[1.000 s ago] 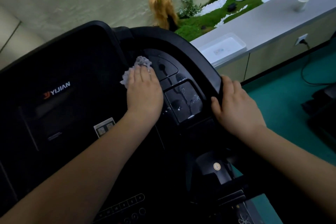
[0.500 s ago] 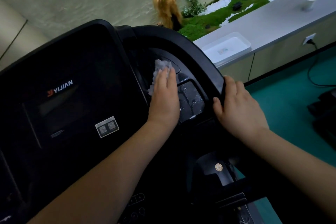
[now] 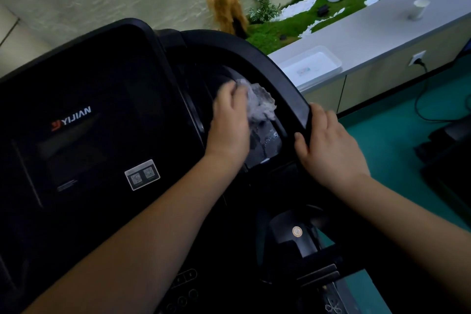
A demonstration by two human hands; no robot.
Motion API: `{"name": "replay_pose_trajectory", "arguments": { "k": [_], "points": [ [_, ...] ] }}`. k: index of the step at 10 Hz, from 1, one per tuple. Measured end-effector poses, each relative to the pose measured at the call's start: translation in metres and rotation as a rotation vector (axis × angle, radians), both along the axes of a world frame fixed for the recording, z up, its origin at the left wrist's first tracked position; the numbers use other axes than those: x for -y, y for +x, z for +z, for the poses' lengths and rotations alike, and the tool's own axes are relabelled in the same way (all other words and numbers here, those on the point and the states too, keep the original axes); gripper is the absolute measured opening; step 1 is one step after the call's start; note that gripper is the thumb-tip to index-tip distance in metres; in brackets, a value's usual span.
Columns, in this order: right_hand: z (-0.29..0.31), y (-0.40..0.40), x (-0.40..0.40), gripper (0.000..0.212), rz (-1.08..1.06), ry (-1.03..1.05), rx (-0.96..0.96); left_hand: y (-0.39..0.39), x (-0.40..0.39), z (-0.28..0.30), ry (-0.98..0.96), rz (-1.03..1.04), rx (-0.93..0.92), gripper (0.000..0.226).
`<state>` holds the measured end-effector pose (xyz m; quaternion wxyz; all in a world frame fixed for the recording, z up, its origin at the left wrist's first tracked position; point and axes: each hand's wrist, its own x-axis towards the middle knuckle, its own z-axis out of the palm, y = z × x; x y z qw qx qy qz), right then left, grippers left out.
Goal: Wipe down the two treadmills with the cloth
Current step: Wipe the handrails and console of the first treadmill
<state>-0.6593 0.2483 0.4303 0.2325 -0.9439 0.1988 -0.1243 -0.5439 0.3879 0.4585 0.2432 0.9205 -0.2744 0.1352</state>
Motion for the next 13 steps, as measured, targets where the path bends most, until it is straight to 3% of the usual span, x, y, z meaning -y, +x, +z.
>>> {"name": "replay_pose_trajectory", "arguments": {
  "k": [2, 3, 4, 5, 6, 8, 9, 10, 11, 12, 13],
  "points": [
    [0.000, 0.000, 0.000, 0.061, -0.006, -0.001, -0.004, -0.016, 0.014, -0.012, 0.040, 0.014, 0.003, 0.022],
    [0.000, 0.000, 0.000, 0.061, -0.002, -0.003, -0.002, -0.032, -0.001, -0.031, 0.196, -0.126, -0.094, 0.029],
    [0.000, 0.000, 0.000, 0.060, -0.006, 0.002, -0.004, -0.031, -0.009, -0.012, 0.143, -0.110, -0.130, 0.032],
    [0.001, 0.000, -0.001, 0.059, -0.010, 0.001, -0.003, -0.017, -0.009, 0.020, -0.050, 0.029, 0.008, 0.048],
    [0.001, 0.000, 0.000, 0.059, -0.007, -0.004, -0.004, 0.003, -0.009, 0.031, -0.090, 0.165, 0.055, 0.046],
    [0.001, -0.001, 0.000, 0.059, -0.003, 0.001, -0.002, -0.008, 0.011, 0.000, 0.198, 0.138, 0.073, 0.067],
    [0.002, -0.001, 0.000, 0.060, -0.003, -0.003, -0.004, 0.001, 0.019, 0.001, 0.100, 0.180, 0.122, 0.048],
    [0.001, 0.000, 0.000, 0.060, 0.002, -0.002, -0.003, 0.015, 0.025, 0.003, 0.072, 0.156, 0.085, 0.030],
    [0.001, 0.000, 0.001, 0.061, -0.001, -0.002, -0.004, 0.001, 0.019, -0.001, 0.182, 0.057, 0.081, 0.020],
    [0.002, 0.000, 0.000, 0.060, 0.001, -0.002, -0.004, -0.030, 0.002, -0.020, 0.347, -0.200, 0.083, 0.015],
    [0.001, 0.000, 0.000, 0.061, 0.007, -0.001, 0.001, -0.023, -0.005, -0.020, 0.380, -0.266, 0.054, 0.038]
  ]
}}
